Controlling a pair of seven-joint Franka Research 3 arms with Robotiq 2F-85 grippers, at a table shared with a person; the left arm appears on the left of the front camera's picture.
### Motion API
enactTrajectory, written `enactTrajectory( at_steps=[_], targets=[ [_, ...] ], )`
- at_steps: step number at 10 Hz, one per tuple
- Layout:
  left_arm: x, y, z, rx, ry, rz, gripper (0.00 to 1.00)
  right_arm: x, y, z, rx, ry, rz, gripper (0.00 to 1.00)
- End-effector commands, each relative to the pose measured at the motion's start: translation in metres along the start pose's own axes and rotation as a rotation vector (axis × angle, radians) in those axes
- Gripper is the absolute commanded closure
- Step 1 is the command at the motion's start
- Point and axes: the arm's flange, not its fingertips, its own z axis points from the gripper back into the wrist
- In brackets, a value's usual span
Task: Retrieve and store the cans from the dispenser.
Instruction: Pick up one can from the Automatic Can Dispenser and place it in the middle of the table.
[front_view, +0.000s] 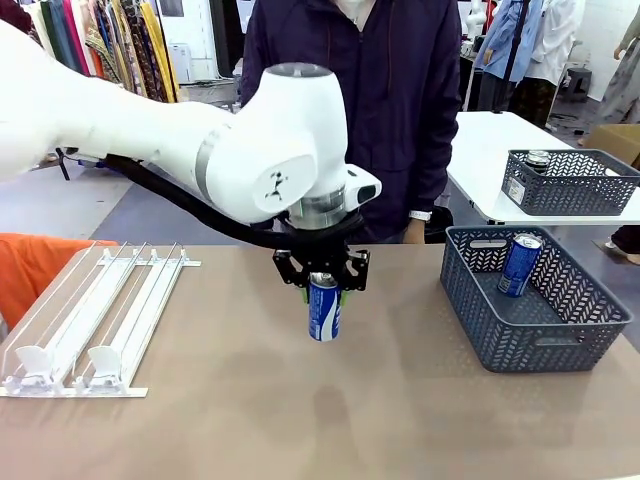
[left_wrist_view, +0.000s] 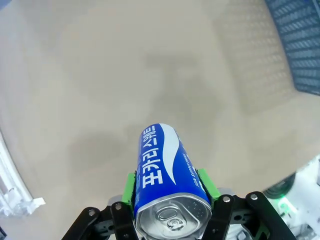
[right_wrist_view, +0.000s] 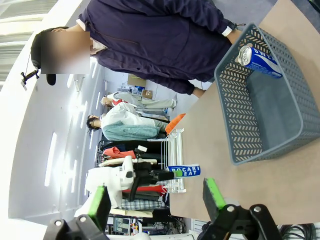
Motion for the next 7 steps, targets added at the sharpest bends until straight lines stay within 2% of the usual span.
enactTrajectory(
  at_steps=[1,5,6,7],
  targets=[
    [0.009,0.007,-0.016,-0.012,0.002,0.026,1.00,0.002,0.002,-0.002,0.030,-0.011,0.024,0.00],
    [0.038,0.020,-0.056,-0.097,0.114,0.035,1.00,0.002,0.002,-0.002,0.030,-0.011,0.024,0.00],
    [0.042,0.020,-0.062,-0.093,0.122,0.032,0.97,0.002,0.002,-0.002,0.030,-0.011,0.024,0.00],
    [0.043,0.021,-0.064,-0.117,0.112,0.022,0.51,0.002,0.002,-0.002,0.030,-0.011,0.024,0.00]
  ],
)
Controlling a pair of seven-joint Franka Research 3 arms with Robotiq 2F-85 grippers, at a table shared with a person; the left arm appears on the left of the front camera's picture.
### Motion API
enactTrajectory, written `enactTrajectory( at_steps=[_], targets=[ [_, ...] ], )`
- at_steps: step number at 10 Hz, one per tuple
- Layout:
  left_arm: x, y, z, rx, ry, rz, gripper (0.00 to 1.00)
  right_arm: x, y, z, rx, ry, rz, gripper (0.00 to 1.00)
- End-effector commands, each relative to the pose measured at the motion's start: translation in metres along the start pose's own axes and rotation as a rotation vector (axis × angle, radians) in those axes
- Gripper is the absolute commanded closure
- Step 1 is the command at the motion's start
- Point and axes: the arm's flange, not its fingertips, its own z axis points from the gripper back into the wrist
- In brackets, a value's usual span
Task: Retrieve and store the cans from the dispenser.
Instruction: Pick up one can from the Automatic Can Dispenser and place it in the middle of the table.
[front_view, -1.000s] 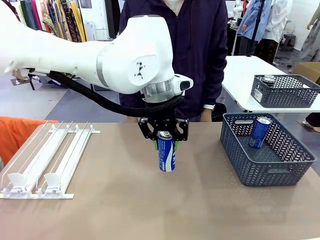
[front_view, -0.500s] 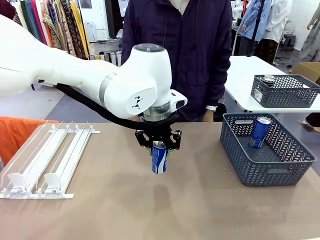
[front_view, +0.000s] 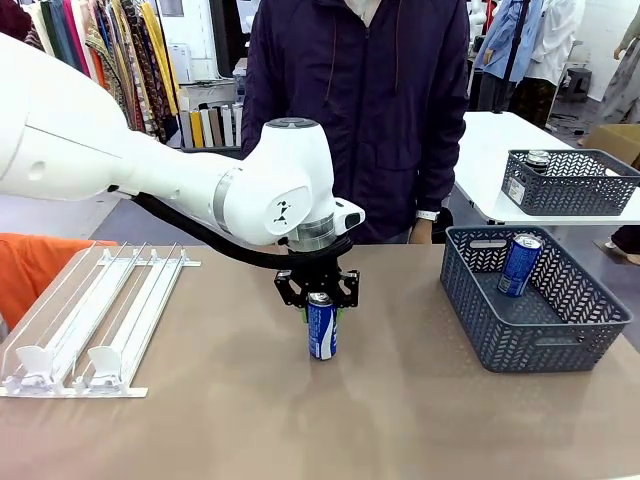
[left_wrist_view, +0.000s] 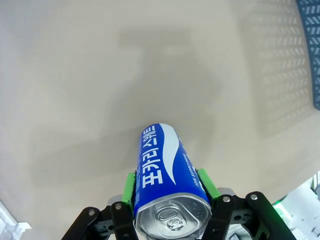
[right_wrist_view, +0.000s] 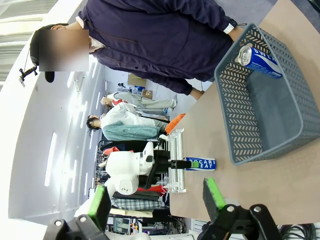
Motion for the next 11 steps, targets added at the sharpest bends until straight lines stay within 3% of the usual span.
enactTrajectory(
  at_steps=[1,7,8,10,11],
  targets=[
    [0.002,0.000,0.008,-0.027,-0.007,-0.013,0.00,0.002,0.001,-0.002,0.030,-0.011,0.024,0.00],
    [-0.010,0.010,0.024,-0.035,-0.031,-0.010,0.00,0.002,0.001,-0.002,0.030,-0.011,0.024,0.00],
    [-0.022,0.020,0.045,-0.105,0.002,-0.089,0.00,0.002,0.001,-0.002,0.030,-0.011,0.024,0.00],
    [-0.056,0.060,0.103,-0.252,-0.103,-0.191,0.00,0.002,0.001,-0.002,0.030,-0.011,0.024,0.00],
    [-0.075,0.089,0.125,-0.397,-0.133,-0.240,0.00,0.002,0.001,-0.002,0.030,-0.011,0.024,0.00]
  ],
)
